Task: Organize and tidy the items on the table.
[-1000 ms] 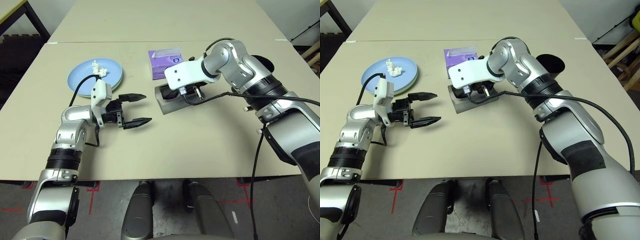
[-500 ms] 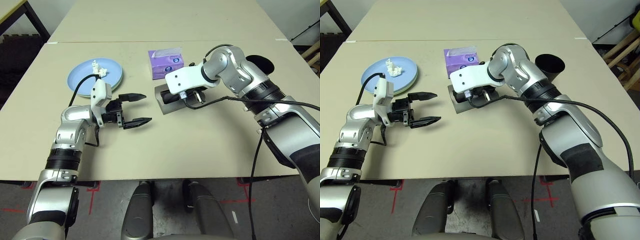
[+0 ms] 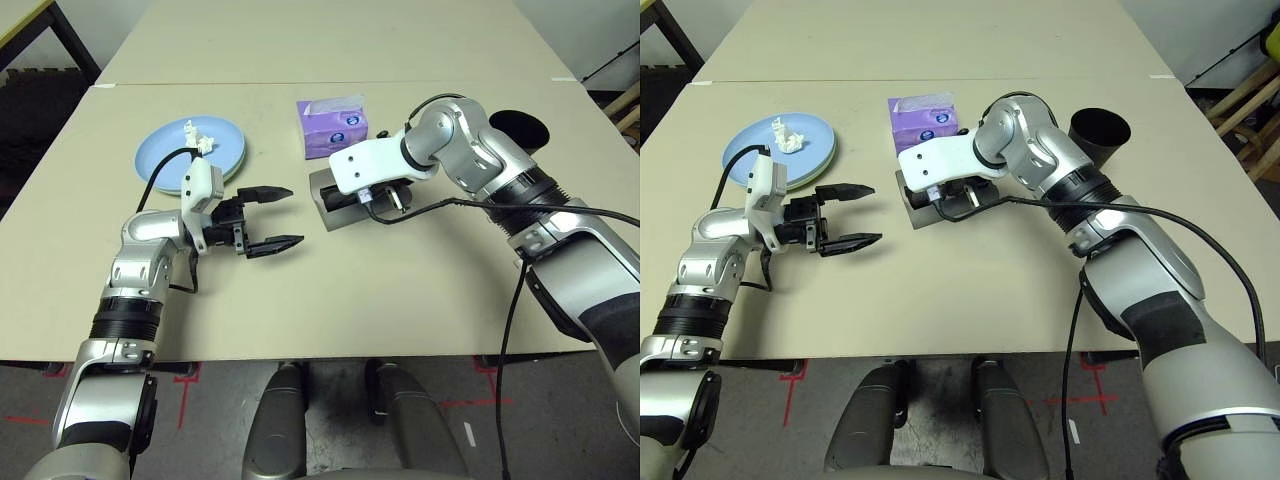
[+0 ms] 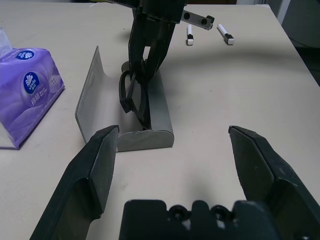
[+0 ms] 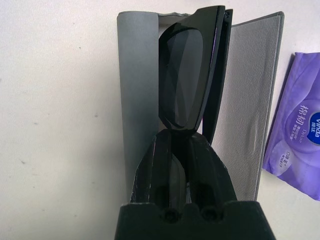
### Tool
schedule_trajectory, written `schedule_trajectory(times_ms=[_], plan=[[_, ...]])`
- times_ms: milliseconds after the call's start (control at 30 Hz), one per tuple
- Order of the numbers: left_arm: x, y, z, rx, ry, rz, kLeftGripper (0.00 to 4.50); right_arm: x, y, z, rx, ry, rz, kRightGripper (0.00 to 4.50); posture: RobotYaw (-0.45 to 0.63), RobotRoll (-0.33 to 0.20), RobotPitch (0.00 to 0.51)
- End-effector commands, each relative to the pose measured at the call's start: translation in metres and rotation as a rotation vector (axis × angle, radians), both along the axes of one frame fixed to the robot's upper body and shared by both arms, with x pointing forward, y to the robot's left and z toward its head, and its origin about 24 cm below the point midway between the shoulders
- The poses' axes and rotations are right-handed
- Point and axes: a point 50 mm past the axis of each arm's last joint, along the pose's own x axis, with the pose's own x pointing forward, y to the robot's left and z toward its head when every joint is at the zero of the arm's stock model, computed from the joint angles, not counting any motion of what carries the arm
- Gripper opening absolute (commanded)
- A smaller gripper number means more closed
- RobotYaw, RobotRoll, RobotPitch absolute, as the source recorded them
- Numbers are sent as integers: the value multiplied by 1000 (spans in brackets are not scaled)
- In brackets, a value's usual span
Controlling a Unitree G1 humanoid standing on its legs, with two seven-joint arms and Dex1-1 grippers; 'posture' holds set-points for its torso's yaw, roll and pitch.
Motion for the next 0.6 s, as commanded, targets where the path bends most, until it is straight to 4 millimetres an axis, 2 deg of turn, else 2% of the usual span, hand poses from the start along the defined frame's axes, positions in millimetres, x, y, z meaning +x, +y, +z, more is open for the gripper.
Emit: schedule_trajectory(times_ms=[33, 200, 367, 400, 600], plan=[[-3, 2, -3, 9, 11, -2, 4500, 3, -7, -1, -35, -8, -15, 704, 231, 0, 227], [-2, 2, -3, 9, 10, 0, 4500, 4, -8, 1, -36, -17, -16, 2406, 229, 0, 223], [0, 1, -2, 10, 7, 0, 4500, 4, -8, 3, -38, -9, -7, 4299, 224, 0, 220], [0, 1, -2, 11, 6, 0, 4500, 4, -8, 4, -35, -10, -8, 4472, 223, 0, 220], [3, 1, -1, 13, 5, 1, 4500, 3, -9, 10, -25, -14, 0, 4472, 211, 0, 211]])
